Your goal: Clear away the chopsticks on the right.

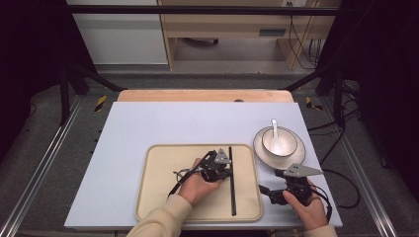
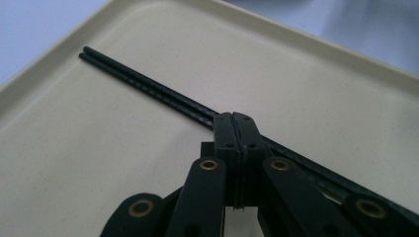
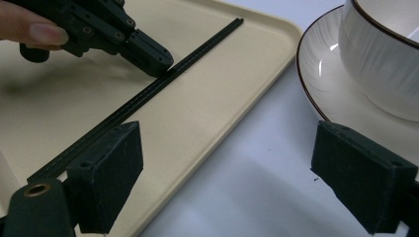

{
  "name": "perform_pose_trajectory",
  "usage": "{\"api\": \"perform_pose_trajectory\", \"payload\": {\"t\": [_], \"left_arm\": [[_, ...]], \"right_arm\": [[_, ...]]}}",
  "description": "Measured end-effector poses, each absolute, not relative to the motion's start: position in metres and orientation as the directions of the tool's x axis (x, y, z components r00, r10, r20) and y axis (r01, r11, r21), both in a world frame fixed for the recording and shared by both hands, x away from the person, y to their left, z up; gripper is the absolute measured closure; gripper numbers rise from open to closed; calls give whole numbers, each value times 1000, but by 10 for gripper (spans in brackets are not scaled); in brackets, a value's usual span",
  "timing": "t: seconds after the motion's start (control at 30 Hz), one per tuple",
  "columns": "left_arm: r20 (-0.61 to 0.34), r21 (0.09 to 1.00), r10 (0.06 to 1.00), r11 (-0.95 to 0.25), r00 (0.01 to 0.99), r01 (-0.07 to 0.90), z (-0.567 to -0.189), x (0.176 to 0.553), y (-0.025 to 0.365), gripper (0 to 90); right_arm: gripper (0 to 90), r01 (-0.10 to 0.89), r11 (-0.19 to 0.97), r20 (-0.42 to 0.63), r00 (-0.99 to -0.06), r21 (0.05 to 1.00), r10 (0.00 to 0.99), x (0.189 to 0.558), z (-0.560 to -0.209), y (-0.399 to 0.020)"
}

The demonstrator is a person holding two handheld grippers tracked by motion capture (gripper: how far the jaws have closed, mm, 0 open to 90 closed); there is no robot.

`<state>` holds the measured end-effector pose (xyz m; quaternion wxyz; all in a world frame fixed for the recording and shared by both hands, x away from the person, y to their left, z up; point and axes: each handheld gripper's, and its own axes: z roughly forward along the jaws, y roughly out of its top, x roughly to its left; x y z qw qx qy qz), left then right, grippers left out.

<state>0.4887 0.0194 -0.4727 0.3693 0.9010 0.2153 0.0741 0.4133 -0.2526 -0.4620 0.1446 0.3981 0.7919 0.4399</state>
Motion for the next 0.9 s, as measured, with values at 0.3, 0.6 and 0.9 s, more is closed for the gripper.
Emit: {"api": "perform_pose_trajectory", "payload": {"t": [0.3, 0.6, 0.9], "left_arm": [[-10, 673, 414, -671, 910, 312, -466, 479, 27, 896], [-39, 674, 387, -671, 921, 310, -470, 470, 23, 896], [-64, 696, 396, -640, 916, 325, -473, 473, 11, 896]], "right_arm": [[124, 507, 294, 126, -641, 810, 757, 413, -462, -253], [124, 509, 295, 127, -640, 809, 758, 413, -462, -253], [123, 508, 296, 126, -642, 809, 757, 413, -462, -254]]}}
